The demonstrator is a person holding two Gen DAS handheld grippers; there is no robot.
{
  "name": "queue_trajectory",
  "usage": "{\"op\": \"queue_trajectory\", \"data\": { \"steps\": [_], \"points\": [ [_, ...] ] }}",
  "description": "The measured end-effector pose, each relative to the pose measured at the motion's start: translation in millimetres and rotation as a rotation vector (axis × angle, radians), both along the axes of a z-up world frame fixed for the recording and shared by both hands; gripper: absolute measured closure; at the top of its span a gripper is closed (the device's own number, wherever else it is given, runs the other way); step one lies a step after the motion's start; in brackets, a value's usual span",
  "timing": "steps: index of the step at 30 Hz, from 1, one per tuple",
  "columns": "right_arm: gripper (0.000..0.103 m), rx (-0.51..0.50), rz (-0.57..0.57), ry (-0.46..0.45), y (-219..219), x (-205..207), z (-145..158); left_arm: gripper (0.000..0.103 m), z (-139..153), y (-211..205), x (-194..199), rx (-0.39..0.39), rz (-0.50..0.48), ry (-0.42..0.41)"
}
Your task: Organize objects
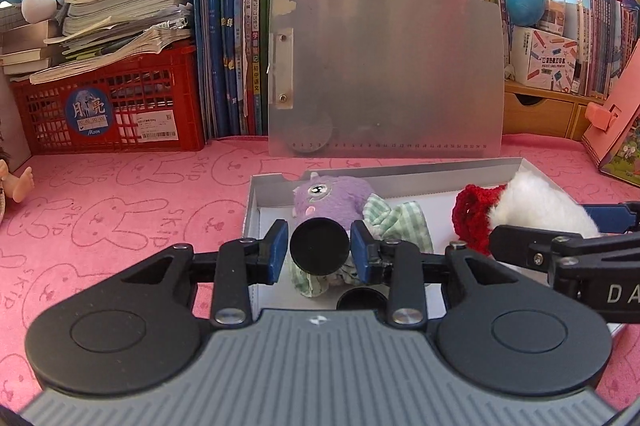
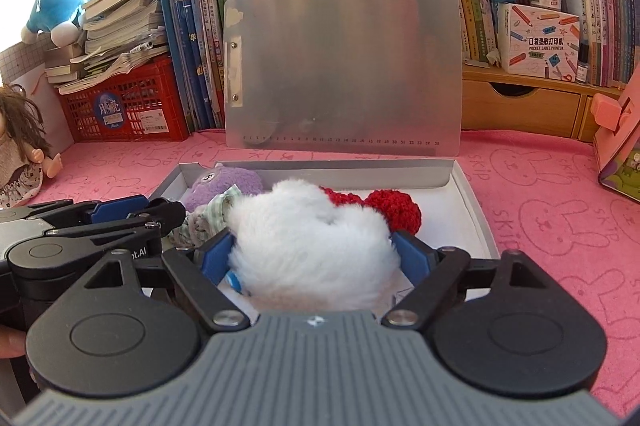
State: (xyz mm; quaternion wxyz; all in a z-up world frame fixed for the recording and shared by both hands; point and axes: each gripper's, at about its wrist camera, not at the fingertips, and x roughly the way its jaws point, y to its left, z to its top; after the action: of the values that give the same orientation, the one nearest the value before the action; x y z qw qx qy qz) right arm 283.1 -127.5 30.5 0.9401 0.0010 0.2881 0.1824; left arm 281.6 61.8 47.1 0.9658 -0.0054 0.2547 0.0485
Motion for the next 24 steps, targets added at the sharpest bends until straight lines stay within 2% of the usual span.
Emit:
{"op": "queue_trajectory", "data": {
  "steps": [1, 3, 13, 20, 24],
  "points": [
    [0.012, 0.003, 0.008, -0.005, -1, -1, 1, 0.044, 1, 0, -2, 0.002, -0.01, -0.005],
    [0.009, -0.007, 0.005, -0.012, 0, -3, 3, 0.03, 2, -1, -5, 0.01, -0.017, -0.016],
    [0.007, -0.036, 0.002, -0.062, -12, -30, 17, 0.019, 23, -3, -41, 0.059, -0.033, -0.062],
    [0.007, -0.008, 0.048, -0.079, -26, -65, 24, 0.019, 25, -11, -78, 0.034, -0.077, -0.06],
    [0.007, 0.0, 0.078, -0.078, -34, -89, 21, 0.019, 15, -16, -105, -0.002, -0.111, -0.042]
  ]
}}
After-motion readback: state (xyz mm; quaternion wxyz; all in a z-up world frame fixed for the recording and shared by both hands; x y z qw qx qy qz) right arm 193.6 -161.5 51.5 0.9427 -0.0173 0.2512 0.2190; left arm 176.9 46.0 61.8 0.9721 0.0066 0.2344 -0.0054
